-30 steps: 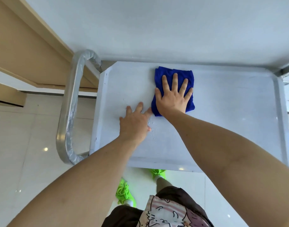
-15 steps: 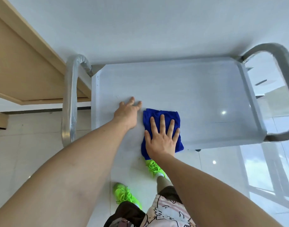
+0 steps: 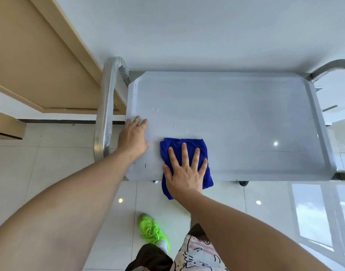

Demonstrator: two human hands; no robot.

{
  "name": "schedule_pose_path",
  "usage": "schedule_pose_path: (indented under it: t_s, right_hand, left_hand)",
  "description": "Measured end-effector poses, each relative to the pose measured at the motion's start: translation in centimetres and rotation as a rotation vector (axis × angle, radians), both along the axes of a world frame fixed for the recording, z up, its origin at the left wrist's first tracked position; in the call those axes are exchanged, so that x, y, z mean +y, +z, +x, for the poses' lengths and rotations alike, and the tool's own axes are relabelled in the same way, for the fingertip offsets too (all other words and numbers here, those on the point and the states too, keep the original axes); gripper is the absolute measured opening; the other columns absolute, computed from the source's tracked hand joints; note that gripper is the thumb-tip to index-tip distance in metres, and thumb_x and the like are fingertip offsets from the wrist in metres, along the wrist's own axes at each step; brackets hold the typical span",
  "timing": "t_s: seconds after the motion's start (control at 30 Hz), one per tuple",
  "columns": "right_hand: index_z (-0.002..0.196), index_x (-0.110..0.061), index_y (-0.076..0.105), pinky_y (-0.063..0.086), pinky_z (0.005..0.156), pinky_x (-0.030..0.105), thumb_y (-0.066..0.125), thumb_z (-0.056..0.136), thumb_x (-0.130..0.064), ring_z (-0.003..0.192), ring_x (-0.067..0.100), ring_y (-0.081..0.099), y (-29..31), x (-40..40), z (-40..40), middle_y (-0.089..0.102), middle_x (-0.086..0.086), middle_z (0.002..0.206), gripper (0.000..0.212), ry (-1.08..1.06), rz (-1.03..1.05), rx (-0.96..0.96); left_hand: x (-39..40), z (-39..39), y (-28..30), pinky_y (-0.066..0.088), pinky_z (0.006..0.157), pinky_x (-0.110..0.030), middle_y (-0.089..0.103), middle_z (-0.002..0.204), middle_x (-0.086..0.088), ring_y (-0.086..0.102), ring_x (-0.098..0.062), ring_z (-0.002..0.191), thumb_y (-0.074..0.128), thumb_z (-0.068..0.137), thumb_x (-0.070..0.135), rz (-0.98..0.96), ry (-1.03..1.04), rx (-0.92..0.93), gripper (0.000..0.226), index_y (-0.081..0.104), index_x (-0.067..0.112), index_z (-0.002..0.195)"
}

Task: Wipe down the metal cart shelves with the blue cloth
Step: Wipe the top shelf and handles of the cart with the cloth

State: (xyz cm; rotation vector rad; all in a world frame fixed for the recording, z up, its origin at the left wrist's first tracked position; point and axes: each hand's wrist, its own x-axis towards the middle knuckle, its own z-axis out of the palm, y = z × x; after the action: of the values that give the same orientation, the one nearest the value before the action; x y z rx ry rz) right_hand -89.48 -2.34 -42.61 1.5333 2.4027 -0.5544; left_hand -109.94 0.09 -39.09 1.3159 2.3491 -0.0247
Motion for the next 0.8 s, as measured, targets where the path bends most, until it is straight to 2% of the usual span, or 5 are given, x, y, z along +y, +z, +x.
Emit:
schedule_pose_path:
  t_s: [0.1,0.27,0.37,0.5,0.8]
  right_hand:
    - [0.154,-0.048,-0.009,-0.018,0.114,0.062,0.007,0.097,-0.064,0.147,0.038,-0.025,-0.4,0.5,-1.2,-0.012,-0.003,0.168,0.061,0.036,0.021,0.017]
    - [0.154,-0.048,-0.006,-0.018,0.115,0.061,0.006,0.097,-0.064,0.148,0.037,-0.022,-0.8,2.3,-3.3,-0.009,-0.004,0.168,0.061,0.120,0.046,0.048]
    - [0.154,-0.048,-0.005,-0.018,0.115,0.060,0.005,0.097,-0.064,0.149,0.036,-0.021,-0.9,4.4,-5.4,-0.008,-0.004,0.168,0.060,0.132,0.061,0.061]
    - [0.155,-0.047,-0.001,-0.016,0.115,0.060,0.006,0.098,-0.062,0.150,0.037,-0.018,-1.0,7.4,-8.5,-0.004,-0.003,0.169,0.060,0.153,0.100,0.086]
    - [0.156,-0.044,0.010,-0.013,0.116,0.061,0.013,0.096,-0.061,0.151,0.038,-0.012,-1.5,14.7,-17.2,0.001,-0.002,0.169,0.063,0.167,0.143,0.123]
  left_hand:
    - [-0.4,-0.3,0.1,0.028,0.115,-0.044,0.013,0.164,-0.002,0.007,-0.030,0.150,0.075,0.083,0.025,-0.057,0.010,-0.035,0.089,0.022,0.020,0.154]
    - [-1.2,0.3,-0.3,0.021,0.118,-0.040,0.002,0.165,0.001,-0.002,-0.027,0.151,0.067,0.089,0.012,-0.039,0.065,-0.040,0.085,0.015,0.023,0.156]
    - [-1.5,0.1,-0.2,0.021,0.118,-0.038,0.000,0.165,0.005,-0.004,-0.023,0.151,0.069,0.088,0.016,-0.030,0.091,-0.088,0.088,0.014,0.026,0.156]
    - [-2.1,-0.6,0.2,0.027,0.116,-0.037,0.001,0.165,0.009,-0.003,-0.019,0.151,0.074,0.085,0.022,-0.008,0.115,-0.131,0.093,0.013,0.029,0.156]
    - [-2.2,-0.8,-0.3,0.040,0.105,-0.035,0.006,0.163,0.016,-0.002,-0.012,0.151,0.071,0.084,0.015,0.056,0.176,-0.162,0.093,0.013,0.033,0.156]
